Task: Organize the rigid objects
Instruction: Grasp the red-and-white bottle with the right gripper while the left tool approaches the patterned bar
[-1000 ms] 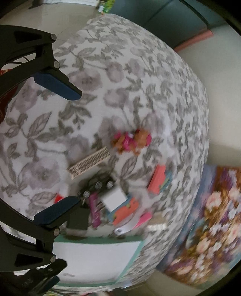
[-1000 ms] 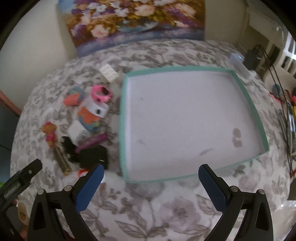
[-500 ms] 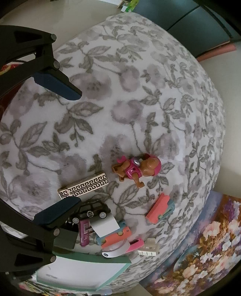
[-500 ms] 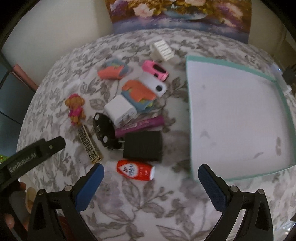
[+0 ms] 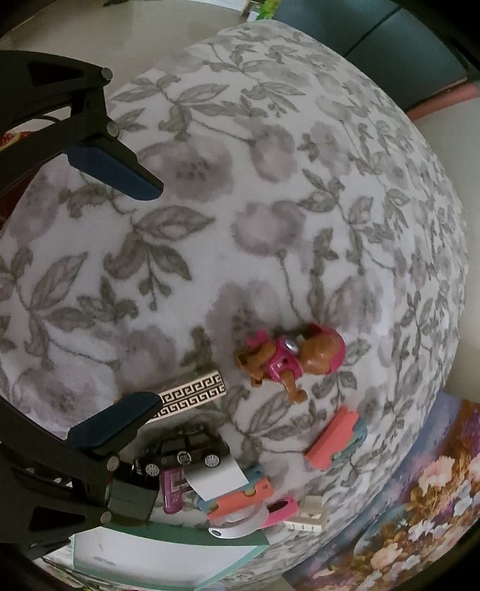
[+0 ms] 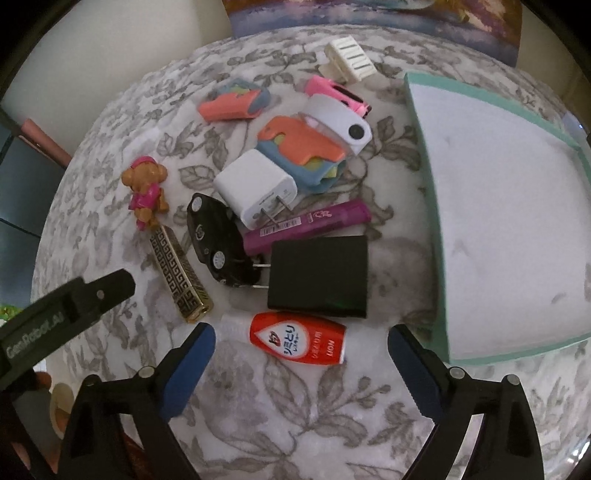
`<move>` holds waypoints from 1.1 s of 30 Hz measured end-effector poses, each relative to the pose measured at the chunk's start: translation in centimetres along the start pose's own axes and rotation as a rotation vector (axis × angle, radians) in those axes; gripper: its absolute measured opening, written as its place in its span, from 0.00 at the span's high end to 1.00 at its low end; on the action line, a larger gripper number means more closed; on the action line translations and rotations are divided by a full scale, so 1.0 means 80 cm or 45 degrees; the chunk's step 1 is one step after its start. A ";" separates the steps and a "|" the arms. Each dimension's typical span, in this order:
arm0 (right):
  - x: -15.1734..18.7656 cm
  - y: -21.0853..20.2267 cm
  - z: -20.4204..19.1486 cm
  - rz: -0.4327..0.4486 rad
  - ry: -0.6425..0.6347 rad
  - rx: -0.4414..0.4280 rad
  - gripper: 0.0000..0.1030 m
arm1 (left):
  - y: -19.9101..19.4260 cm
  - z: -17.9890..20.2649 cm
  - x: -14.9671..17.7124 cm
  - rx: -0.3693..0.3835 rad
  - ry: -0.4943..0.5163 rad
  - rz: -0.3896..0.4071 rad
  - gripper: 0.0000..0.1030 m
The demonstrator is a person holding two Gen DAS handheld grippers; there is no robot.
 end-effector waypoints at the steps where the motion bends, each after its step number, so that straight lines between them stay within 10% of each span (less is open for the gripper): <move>1: 0.000 0.003 -0.001 -0.007 0.004 0.003 0.06 | 0.001 -0.002 0.000 0.001 -0.004 0.000 0.00; 14: -0.011 0.040 -0.035 0.015 -0.001 0.200 0.07 | 0.019 -0.009 -0.002 -0.033 0.012 -0.017 0.00; 33: -0.004 0.029 -0.014 0.022 0.008 0.184 0.22 | 0.033 -0.006 0.016 -0.020 0.066 -0.054 0.00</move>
Point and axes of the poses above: each gripper's, at about its wrist camera, not at the fingertips, and y roughly the way its jaws point, z to its right, x to its underside, the point moved 8 cm from there along y, roughly the way its jaws point, and after that the axes turned 1 degree about x, right-handed, at the moved point
